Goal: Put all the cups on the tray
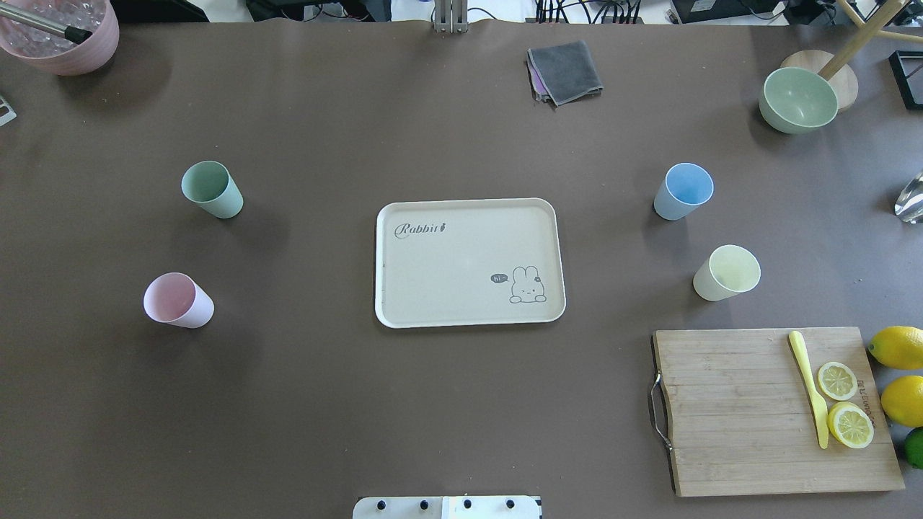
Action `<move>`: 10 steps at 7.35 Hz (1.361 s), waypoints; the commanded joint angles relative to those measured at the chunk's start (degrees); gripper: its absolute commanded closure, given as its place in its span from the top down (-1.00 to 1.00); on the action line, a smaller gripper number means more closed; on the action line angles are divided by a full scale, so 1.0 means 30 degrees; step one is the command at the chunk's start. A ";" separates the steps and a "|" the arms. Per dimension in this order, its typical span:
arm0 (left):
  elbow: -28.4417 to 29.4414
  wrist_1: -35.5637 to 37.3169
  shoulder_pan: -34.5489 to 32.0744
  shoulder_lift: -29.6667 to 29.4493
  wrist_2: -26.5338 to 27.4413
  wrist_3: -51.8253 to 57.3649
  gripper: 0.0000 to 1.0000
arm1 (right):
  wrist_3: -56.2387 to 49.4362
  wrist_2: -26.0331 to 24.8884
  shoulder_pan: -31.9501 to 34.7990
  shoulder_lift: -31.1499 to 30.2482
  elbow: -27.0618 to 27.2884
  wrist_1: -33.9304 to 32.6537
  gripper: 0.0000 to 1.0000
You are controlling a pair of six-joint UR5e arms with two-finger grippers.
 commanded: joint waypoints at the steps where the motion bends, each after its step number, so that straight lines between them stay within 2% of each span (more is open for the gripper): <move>1: -0.0044 -0.0084 0.0032 -0.0389 0.0090 -0.0242 0.96 | 0.0026 -0.0172 0.0029 0.0391 0.0199 0.0000 1.00; 4: 0.0543 -0.0172 0.0032 -0.0568 -0.0027 -0.0213 0.96 | 0.0084 -0.2249 0.0000 0.0658 0.0576 -0.0059 1.00; 6: 0.0253 -0.0200 0.0032 -0.0715 -0.0346 -0.0154 0.96 | -0.0177 -0.2107 0.0000 0.0600 0.0903 0.0000 1.00; 8: 0.1416 0.0033 0.0061 -0.1880 -0.0642 -0.0242 0.96 | 0.0055 -0.2020 0.0029 0.0773 0.1077 0.0030 1.00; 10: 0.1540 -0.0228 0.0061 -0.1800 -0.0613 -0.0184 0.96 | 0.0055 -0.2223 0.0029 0.0979 0.1429 0.0030 1.00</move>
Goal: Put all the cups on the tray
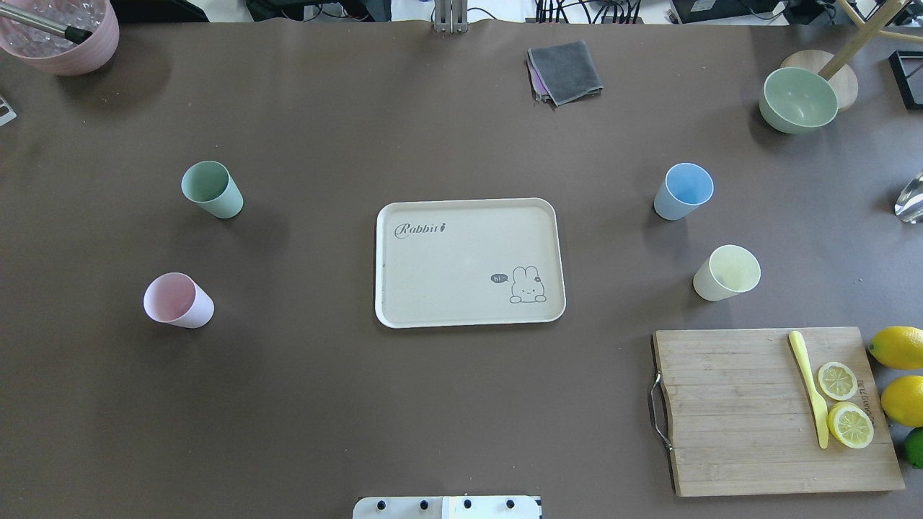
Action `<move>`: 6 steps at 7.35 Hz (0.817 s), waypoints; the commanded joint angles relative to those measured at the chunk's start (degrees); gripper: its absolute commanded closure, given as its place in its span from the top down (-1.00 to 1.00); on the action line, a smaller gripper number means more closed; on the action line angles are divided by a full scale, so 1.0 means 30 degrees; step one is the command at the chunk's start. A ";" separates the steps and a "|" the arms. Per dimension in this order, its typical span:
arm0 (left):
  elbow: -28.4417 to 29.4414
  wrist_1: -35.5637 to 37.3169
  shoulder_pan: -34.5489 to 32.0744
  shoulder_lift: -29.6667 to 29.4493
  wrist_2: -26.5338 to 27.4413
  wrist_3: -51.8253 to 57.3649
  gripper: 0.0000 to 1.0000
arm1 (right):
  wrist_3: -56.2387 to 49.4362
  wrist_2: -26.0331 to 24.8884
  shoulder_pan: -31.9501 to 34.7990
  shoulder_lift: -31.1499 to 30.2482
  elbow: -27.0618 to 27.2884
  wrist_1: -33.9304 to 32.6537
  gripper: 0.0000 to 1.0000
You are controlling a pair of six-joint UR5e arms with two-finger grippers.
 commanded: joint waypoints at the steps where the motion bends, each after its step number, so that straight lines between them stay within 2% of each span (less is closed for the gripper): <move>1: 0.0044 -0.0322 -0.0027 0.0084 0.0019 0.0159 0.96 | -0.0019 -0.0168 -0.0026 0.0159 0.0105 0.0006 1.00; 6: 0.0045 -0.0616 -0.0027 0.0144 0.0021 0.0159 0.96 | -0.0019 -0.0052 -0.0026 -0.0075 -0.0188 0.0094 1.00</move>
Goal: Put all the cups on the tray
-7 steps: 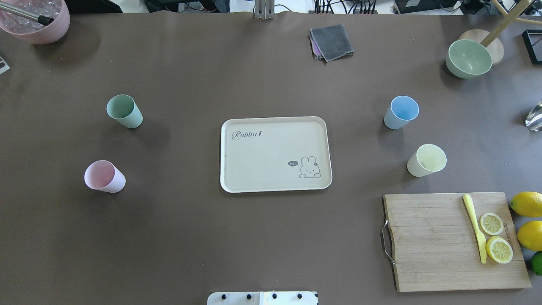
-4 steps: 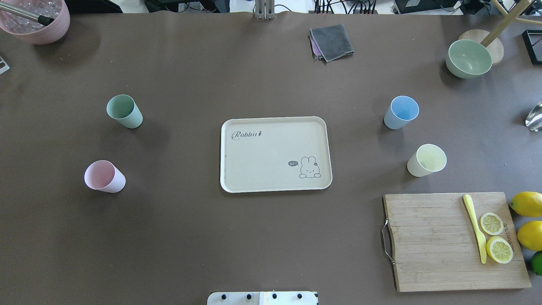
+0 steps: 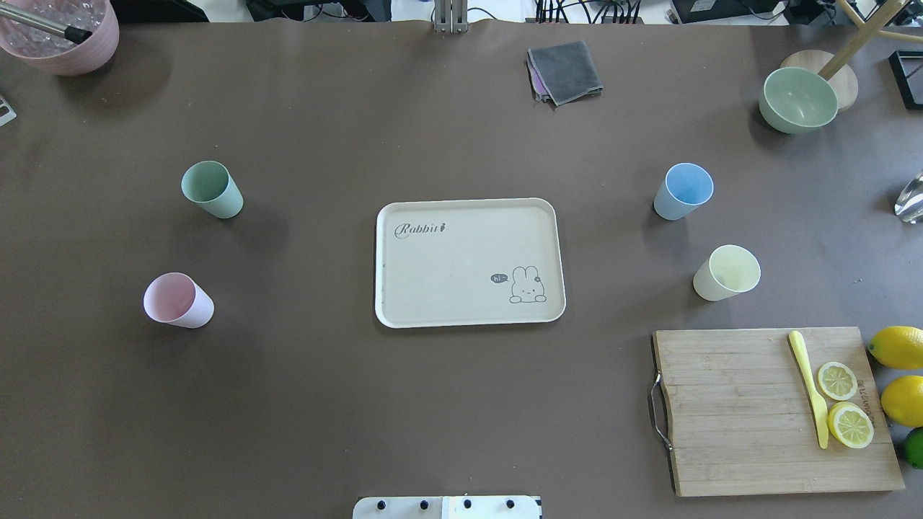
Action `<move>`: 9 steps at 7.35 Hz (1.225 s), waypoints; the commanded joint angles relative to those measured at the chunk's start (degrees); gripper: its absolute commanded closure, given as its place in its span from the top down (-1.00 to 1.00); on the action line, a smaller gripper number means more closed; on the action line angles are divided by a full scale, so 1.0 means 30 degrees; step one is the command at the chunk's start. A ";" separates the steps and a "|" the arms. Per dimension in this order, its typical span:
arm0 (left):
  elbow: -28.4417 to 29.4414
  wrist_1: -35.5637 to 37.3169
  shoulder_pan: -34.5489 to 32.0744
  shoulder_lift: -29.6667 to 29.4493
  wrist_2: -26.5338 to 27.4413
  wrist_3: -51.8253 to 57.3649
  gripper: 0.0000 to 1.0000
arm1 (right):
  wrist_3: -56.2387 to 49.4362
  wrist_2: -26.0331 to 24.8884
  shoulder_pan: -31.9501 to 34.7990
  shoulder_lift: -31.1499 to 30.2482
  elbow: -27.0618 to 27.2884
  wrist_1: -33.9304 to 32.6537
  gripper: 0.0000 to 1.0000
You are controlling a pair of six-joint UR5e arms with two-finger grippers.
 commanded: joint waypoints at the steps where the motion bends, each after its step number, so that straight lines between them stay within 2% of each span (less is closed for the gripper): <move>1: -0.0015 -0.0253 0.0006 0.0050 -0.0090 0.0104 0.96 | 0.0012 0.0035 -0.0009 -0.0057 -0.0028 0.0009 1.00; 7: -0.0306 -0.1368 0.0123 0.0227 -0.0206 -0.0478 0.96 | 0.0041 0.1589 -0.0009 -0.0145 -0.0087 0.0009 1.00; 8: -0.0540 -0.2354 0.1255 0.0197 -0.0990 -0.3034 0.96 | 0.0041 0.1559 -0.0038 -0.0145 -0.0086 0.0009 1.00; 9: -0.0455 -0.4656 0.2456 0.0284 -0.1085 -0.6250 0.96 | 0.0041 0.1588 -0.0038 -0.0174 -0.0086 0.0009 1.00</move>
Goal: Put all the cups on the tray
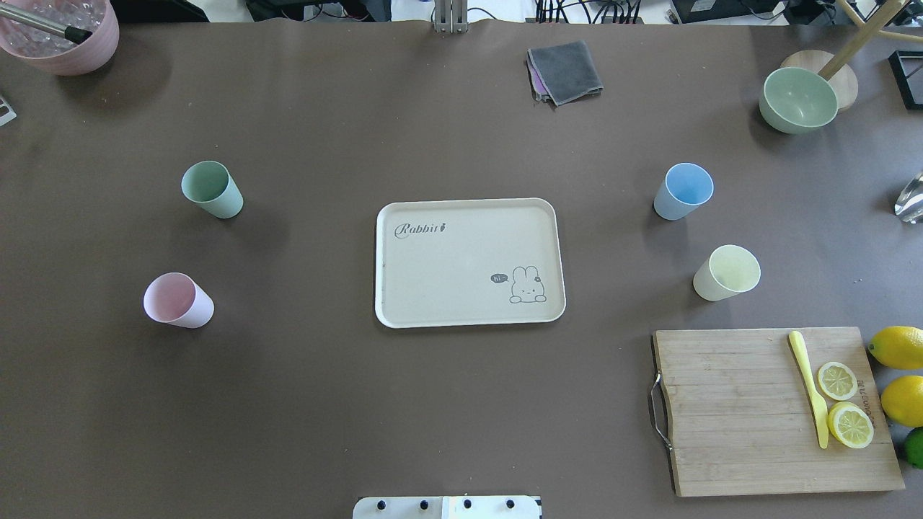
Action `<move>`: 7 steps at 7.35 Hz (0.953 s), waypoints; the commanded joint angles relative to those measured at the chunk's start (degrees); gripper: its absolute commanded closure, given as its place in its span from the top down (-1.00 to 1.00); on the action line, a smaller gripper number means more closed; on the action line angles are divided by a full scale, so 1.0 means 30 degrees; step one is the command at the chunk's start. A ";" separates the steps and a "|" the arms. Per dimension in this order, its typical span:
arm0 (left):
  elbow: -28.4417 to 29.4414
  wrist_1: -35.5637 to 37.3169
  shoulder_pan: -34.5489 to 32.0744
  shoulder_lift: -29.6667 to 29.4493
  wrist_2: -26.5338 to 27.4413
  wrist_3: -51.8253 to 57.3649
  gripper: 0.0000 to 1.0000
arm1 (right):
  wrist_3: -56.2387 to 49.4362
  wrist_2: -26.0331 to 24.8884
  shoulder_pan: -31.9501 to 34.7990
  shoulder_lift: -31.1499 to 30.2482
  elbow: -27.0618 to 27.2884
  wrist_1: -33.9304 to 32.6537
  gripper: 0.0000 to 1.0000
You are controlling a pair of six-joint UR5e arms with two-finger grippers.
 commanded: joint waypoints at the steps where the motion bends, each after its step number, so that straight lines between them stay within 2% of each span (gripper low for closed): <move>1: -0.0121 -0.4011 0.2159 0.0074 -0.0368 -0.6153 0.96 | 0.0033 0.0068 -0.0010 0.0007 0.0010 0.0001 1.00; 3: -0.1578 -0.6453 0.4849 0.1271 -0.0107 -1.0173 0.96 | 0.0585 0.0475 -0.0039 -0.0022 0.0039 0.0001 1.00; 4: -0.2718 -0.6607 0.6342 0.1652 0.0388 -1.2080 0.96 | 0.1634 0.0536 -0.0185 0.0007 0.0243 0.0030 1.00; 5: -0.3890 -0.6609 0.8126 0.2352 0.2047 -1.3288 0.96 | 0.2399 0.0566 -0.0563 0.0036 0.0564 0.0030 1.00; 6: -0.4307 -0.6870 0.9333 0.2504 0.2875 -1.4373 0.96 | 0.3799 0.0566 -0.1466 0.0152 0.1031 0.0175 1.00; 7: -0.4254 -0.7597 1.0389 0.2825 0.3870 -1.5051 0.96 | 0.5872 0.0566 -0.2374 0.0125 0.1007 0.1801 1.00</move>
